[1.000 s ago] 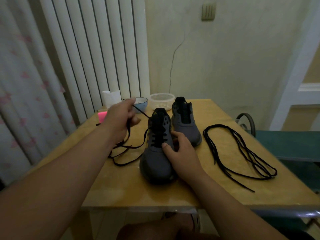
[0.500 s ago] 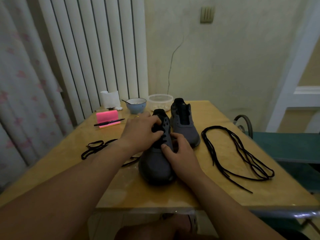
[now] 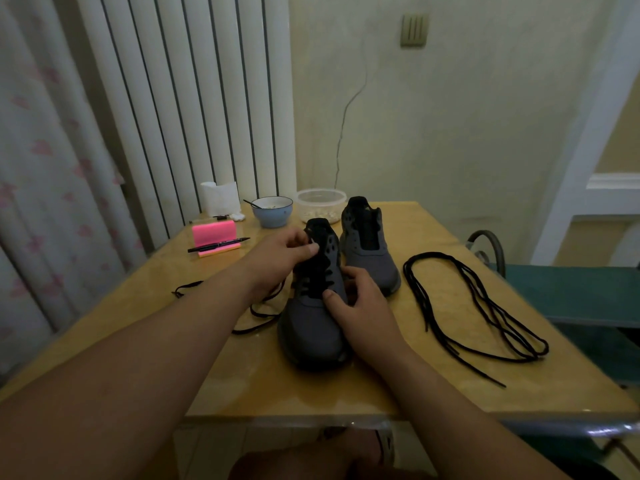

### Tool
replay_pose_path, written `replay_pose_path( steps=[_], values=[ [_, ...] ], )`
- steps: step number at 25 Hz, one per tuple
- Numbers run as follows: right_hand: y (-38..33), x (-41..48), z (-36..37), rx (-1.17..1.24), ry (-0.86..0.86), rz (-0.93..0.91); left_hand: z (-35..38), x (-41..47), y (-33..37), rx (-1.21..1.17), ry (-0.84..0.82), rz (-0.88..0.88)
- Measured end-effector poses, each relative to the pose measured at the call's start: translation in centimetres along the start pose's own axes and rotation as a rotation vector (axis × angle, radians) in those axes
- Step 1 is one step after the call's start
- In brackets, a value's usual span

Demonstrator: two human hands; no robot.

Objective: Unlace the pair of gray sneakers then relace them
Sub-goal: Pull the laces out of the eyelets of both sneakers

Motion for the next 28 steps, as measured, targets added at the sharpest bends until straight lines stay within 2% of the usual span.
replay_pose_path(
  steps=[2,4,9,12,13,16,17,20,28],
  values=[
    [0.0,0.1,0.0,0.0,-0.006,-0.001,-0.1,-0.2,-0.5,-0.141,0.031,-0.004],
    [0.0,0.1,0.1,0.008,-0.007,-0.001,-0.4,-0.5,-0.4,-0.124,0.1,0.042],
    [0.0,0.0,0.0,0.015,-0.003,-0.004,-0.9,-1.4,-0.3,0.212,0.176,0.188],
    [0.1,0.0,0.0,0.018,0.003,0.002,-0.9,-1.3,-1.3,0.371,0.245,0.204],
    [0.1,-0.1,0.0,0.018,0.001,0.002,-1.2,-1.4,-1.4,0.41,0.3,0.224],
    [0.1,0.0,0.1,0.027,-0.003,0.005,-3.0,-2.6,-0.5,0.547,0.61,0.39],
    [0.2,0.0,0.1,0.029,-0.005,0.006,-3.0,-2.8,-0.4,0.573,0.626,0.401],
    [0.2,0.0,0.1,0.032,-0.001,0.007,-1.2,-2.5,-1.5,0.545,0.444,0.308],
    [-0.6,-0.2,-0.2,0.012,-0.008,-0.044,-0.2,-1.1,-2.5,0.053,0.151,0.038]
  ],
)
Point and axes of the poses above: each hand's wrist, its own x-axis towards the middle knuckle, its own z-axis out of the palm, y = z × x, the point moved 8 cm from there along x, towards the middle knuckle, and after that the axes turned 12 degrees about -z, right-handed, at the moved point
